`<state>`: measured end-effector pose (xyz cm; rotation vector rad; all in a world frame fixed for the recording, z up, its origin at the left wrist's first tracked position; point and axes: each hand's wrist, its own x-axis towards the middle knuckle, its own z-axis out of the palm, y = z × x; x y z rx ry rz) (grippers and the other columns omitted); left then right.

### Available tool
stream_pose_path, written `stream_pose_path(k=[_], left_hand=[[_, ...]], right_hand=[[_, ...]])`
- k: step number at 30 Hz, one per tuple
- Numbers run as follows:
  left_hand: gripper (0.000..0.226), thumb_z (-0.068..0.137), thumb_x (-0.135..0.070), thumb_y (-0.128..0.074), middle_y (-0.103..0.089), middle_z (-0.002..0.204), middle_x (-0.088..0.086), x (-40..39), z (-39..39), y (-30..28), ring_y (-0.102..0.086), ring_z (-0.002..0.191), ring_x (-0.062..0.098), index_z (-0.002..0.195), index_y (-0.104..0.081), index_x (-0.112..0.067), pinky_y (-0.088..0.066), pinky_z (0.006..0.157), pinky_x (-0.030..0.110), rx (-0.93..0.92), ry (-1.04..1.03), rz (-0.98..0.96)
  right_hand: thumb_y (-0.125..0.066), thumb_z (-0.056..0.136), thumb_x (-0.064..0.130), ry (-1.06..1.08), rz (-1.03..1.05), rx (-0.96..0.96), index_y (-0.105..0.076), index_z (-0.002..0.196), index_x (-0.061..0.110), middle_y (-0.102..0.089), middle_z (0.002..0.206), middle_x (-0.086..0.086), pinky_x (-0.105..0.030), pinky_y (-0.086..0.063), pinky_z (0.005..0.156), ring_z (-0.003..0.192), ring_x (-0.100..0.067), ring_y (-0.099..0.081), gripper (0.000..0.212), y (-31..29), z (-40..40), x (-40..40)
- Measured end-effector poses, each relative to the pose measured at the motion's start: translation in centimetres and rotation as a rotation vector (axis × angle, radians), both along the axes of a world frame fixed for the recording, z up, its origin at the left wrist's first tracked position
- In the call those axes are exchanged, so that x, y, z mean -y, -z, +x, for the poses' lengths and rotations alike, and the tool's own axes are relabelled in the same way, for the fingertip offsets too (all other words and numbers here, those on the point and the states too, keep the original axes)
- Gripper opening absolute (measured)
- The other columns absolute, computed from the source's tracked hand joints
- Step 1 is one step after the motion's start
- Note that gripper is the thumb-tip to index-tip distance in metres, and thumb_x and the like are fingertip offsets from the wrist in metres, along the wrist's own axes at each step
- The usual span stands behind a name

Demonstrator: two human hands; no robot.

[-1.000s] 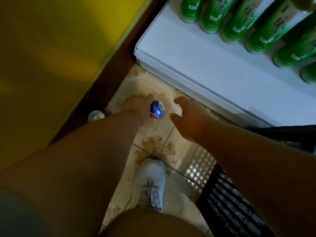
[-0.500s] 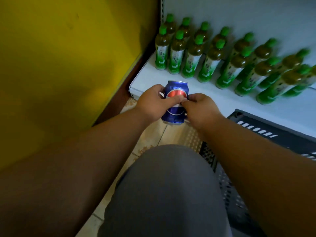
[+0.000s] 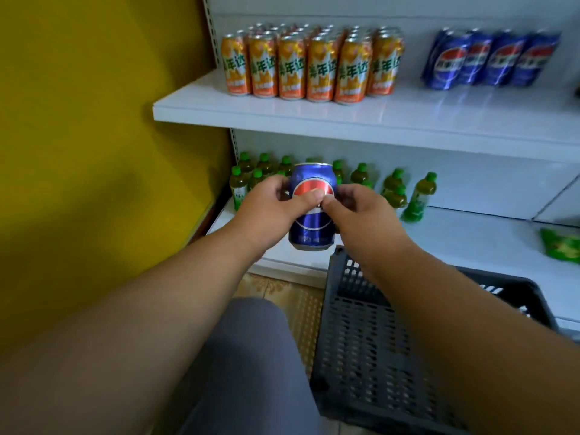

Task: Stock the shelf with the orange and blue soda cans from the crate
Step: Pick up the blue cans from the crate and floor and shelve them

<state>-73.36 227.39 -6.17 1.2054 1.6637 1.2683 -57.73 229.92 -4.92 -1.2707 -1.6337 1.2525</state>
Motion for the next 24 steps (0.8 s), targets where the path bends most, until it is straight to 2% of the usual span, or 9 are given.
stream_pose_path(k=[3, 7, 10, 12, 16, 18, 20, 22, 24], left_hand=[[0.042, 0.072, -0.049, -0.08, -0.073, 0.1, -0.004, -1.2, 2.5, -3.1, -0.071, 0.093, 0.014, 0.103, -0.064, -0.025, -0.058, 0.083, 0.039, -0.025, 0.037, 0.045], [0.056, 0.057, -0.061, -0.078, -0.074, 0.098, -0.003, -4.5, 5.2, -5.2, -0.071, 0.092, 0.015, 0.1, -0.065, -0.027, -0.059, 0.084, 0.04, -0.03, 0.09, 0.072], [0.044, 0.07, -0.054, -0.077, -0.073, 0.097, -0.003, -8.0, 7.0, -6.1, -0.071, 0.09, 0.015, 0.102, -0.063, -0.028, -0.059, 0.075, 0.035, -0.084, 0.135, 0.098], [0.047, 0.072, -0.055, -0.076, -0.072, 0.1, -0.004, -10.4, 8.1, -6.6, -0.071, 0.09, 0.014, 0.108, -0.063, -0.028, -0.059, 0.071, 0.033, -0.089, 0.147, 0.117], [0.055, 0.068, -0.059, -0.076, -0.073, 0.102, -0.005, -16.1, 9.7, -7.3, -0.07, 0.093, 0.012, 0.114, -0.063, -0.03, -0.059, 0.085, 0.041, -0.124, 0.211, 0.139], [0.061, 0.067, -0.061, -0.075, -0.071, 0.106, -0.005, -19.0, 10.5, -7.6, -0.069, 0.096, 0.012, 0.118, -0.062, -0.029, -0.058, 0.087, 0.04, -0.136, 0.236, 0.164], [0.058, 0.071, -0.059, -0.075, -0.07, 0.109, -0.005, -21.6, 11.1, -7.8, -0.068, 0.099, 0.012, 0.118, -0.061, -0.03, -0.058, 0.088, 0.04, -0.132, 0.254, 0.196], [0.052, 0.074, -0.056, -0.075, -0.07, 0.109, -0.006, -24.0, 11.6, -7.9, -0.068, 0.1, 0.012, 0.117, -0.061, -0.031, -0.057, 0.089, 0.041, -0.112, 0.276, 0.218], [0.056, 0.072, -0.057, -0.075, -0.07, 0.11, -0.007, -26.1, 12.1, -8.0, -0.067, 0.102, 0.012, 0.12, -0.061, -0.032, -0.057, 0.091, 0.04, -0.092, 0.282, 0.229]], right_hand=[[-0.065, 0.095, 0.032, -0.016, 0.059, -0.008, -0.061, 0.126, 0.022, -0.071, 0.108, 0.009, -0.031, -0.057, 0.087, 0.096, -0.007, -0.069, 0.033, -2.4, 2.9, -0.7], [-0.076, 0.085, 0.028, -0.023, 0.13, 0.029, -0.058, 0.127, 0.023, -0.071, 0.106, 0.01, -0.03, -0.057, 0.087, 0.096, -0.005, -0.069, 0.045, -4.2, 5.9, -3.2], [-0.079, 0.081, 0.028, 0.035, 0.167, 0.046, -0.056, 0.127, 0.024, -0.07, 0.107, 0.008, -0.03, -0.058, 0.085, 0.095, -0.007, -0.069, 0.052, -5.1, 7.4, -6.2], [-0.079, 0.081, 0.03, 0.08, 0.19, 0.058, -0.055, 0.128, 0.025, -0.07, 0.108, 0.008, -0.031, -0.058, 0.085, 0.096, -0.007, -0.068, 0.053, -5.7, 8.2, -8.4], [-0.079, 0.08, 0.035, 0.162, 0.249, 0.15, -0.052, 0.132, 0.024, -0.067, 0.111, 0.009, -0.026, -0.056, 0.083, 0.096, -0.005, -0.065, 0.06, -6.4, 9.6, -13.2], [-0.079, 0.081, 0.034, 0.198, 0.292, 0.189, -0.05, 0.133, 0.023, -0.064, 0.111, 0.01, -0.019, -0.051, 0.076, 0.094, -0.004, -0.062, 0.06, -6.9, 10.3, -15.8], [-0.078, 0.082, 0.034, 0.212, 0.328, 0.213, -0.049, 0.133, 0.024, -0.061, 0.107, 0.013, -0.012, -0.045, 0.069, 0.091, -0.002, -0.059, 0.059, -7.3, 10.9, -18.1], [-0.077, 0.083, 0.034, 0.216, 0.339, 0.219, -0.048, 0.134, 0.024, -0.058, 0.107, 0.013, -0.011, -0.042, 0.067, 0.092, -0.003, -0.058, 0.059, -7.6, 11.3, -20.3], [-0.077, 0.083, 0.035, 0.227, 0.36, 0.227, -0.047, 0.134, 0.023, -0.058, 0.107, 0.012, -0.011, -0.043, 0.067, 0.088, -0.003, -0.057, 0.061, -7.9, 11.6, -22.2]])
